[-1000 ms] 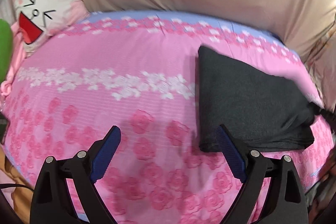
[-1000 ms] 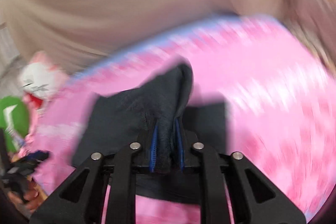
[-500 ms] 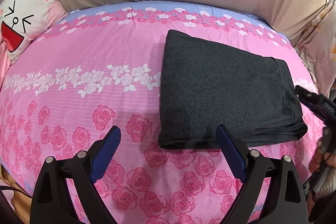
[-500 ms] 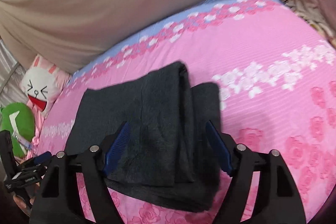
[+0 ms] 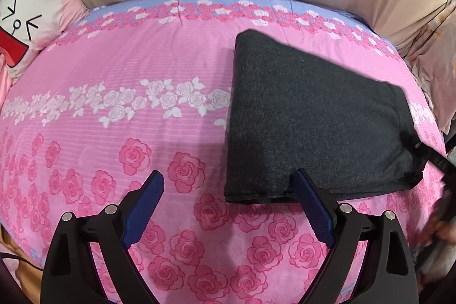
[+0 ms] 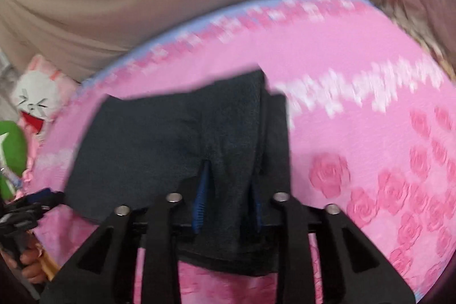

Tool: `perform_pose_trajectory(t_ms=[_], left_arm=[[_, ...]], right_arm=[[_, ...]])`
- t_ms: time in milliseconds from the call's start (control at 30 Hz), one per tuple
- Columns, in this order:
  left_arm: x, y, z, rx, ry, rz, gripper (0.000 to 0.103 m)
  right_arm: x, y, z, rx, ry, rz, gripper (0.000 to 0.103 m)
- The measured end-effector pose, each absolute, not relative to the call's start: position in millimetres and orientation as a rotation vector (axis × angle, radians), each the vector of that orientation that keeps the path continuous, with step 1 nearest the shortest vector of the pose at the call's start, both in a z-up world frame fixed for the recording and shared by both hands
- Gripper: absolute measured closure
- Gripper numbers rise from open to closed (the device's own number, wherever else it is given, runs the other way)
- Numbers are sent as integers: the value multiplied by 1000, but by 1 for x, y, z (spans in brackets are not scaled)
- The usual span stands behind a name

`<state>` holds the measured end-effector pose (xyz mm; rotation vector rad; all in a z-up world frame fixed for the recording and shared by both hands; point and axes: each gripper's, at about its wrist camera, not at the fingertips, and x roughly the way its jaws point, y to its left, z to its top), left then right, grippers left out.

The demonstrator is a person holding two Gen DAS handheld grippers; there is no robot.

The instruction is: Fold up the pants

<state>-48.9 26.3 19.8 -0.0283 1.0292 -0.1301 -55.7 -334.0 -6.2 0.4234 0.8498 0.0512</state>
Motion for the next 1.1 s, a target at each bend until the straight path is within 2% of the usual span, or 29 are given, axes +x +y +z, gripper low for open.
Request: perform_pose_trajectory(t_ms=[33,67,100,167,267,333,400,433,467,500,533,567,600,633,800,833,867,900,933,1000,1033,1100], left_arm=[[-48,27,18,-31,1033,-132,13],[-48,29,17,-36,1035,-137,13],[-47,31,16,-52,1038,-149,13],[-39,39,15,-157,1060,-226,13],[-18,51,6,-365,1114,-353,13],[3,55,-8,-489,1150,-392,13],[15,55,-14,-529,1151,-391,13],[19,53,-12,-521,1143,-385,14],[24,47,-11,-500,1150,-388,18],[25,43,-11,-491,1147,-410,46],[27,35,-12,-439,1156,-405,72],[27,31,-10,-398,1149,-379,78],[26,30,-7,-381,1134,-384,86],[23,31,0,-383,1113,-399,87],[-8,62,35,-416,1055,-429,88],[-17,72,38,-393,1051,-405,86],[-24,79,36,-366,1058,-373,84],[-30,85,29,-322,1072,-315,77],[-34,89,21,-283,1088,-265,71],[-43,99,9,-235,1099,-175,68],[-46,103,7,-237,1090,-157,57],[-56,110,13,-250,1056,-145,52]], right_arm=[[-59,-336,-3,447,841,55,66],[-63,-339,1,458,826,46,60],[-67,-342,6,463,808,28,49],[-69,-348,11,467,805,17,38],[-64,-357,3,537,841,45,35],[-57,-359,-8,606,864,80,30],[-52,-360,-16,642,873,94,23],[-51,-358,-15,632,864,93,23],[-48,-354,-14,618,875,94,35],[-45,-350,-14,598,883,86,51],[-42,-344,-12,574,885,81,57],[-41,-340,-8,559,883,88,67],[-42,-335,-1,545,870,93,72],[-44,-332,7,533,854,101,73],[-67,-310,42,487,811,203,73],[-73,-302,38,467,832,228,70],[-74,-298,31,451,853,236,61],[-74,-293,17,405,891,208,47],[-74,-293,6,372,914,139,44],[-77,-298,0,408,916,92,43],[-79,-300,5,441,890,100,43],[-82,-298,20,439,842,120,43]])
